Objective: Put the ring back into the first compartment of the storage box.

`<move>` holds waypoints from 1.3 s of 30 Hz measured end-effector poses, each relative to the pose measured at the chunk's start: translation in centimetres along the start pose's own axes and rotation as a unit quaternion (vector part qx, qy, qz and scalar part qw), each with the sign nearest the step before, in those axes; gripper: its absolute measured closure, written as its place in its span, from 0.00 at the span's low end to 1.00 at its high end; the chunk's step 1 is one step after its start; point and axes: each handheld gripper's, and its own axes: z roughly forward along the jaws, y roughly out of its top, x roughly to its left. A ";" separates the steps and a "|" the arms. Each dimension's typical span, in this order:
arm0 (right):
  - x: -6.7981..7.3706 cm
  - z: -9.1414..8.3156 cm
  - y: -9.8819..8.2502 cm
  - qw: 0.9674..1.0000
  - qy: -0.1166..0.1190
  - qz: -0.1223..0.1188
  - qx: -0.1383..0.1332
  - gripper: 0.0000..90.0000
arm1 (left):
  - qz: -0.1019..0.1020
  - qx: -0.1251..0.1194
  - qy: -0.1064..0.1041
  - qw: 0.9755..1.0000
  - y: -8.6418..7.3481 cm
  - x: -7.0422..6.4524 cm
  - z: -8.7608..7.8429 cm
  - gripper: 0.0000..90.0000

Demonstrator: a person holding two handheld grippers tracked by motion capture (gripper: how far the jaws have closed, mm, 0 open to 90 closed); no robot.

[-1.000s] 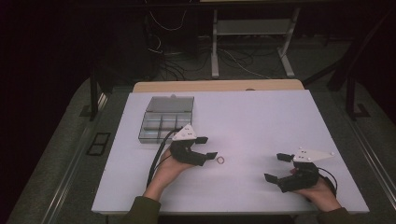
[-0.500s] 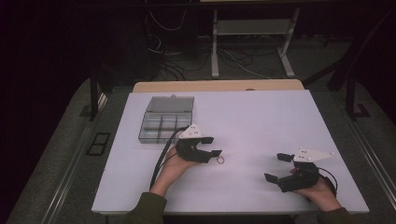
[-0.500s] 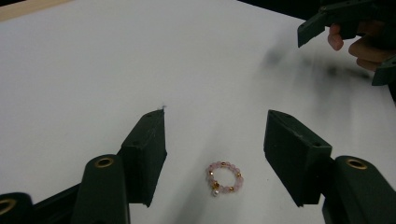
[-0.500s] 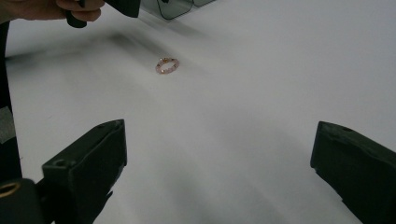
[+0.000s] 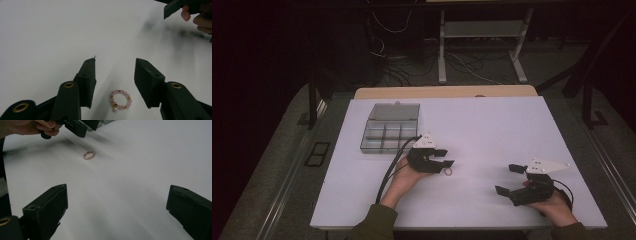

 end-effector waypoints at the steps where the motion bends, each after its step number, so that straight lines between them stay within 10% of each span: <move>1: 0.0 0.0 0.0 1.000 0.000 0.000 0.001 0.04 | 0.001 0.003 0.001 1.000 0.0 -0.1 0.1 0.59; 39: 0.0 -0.1 0.0 1.000 -0.001 0.001 -0.001 0.04 | 0.009 0.098 0.023 0.995 -0.9 -0.3 2.1 0.88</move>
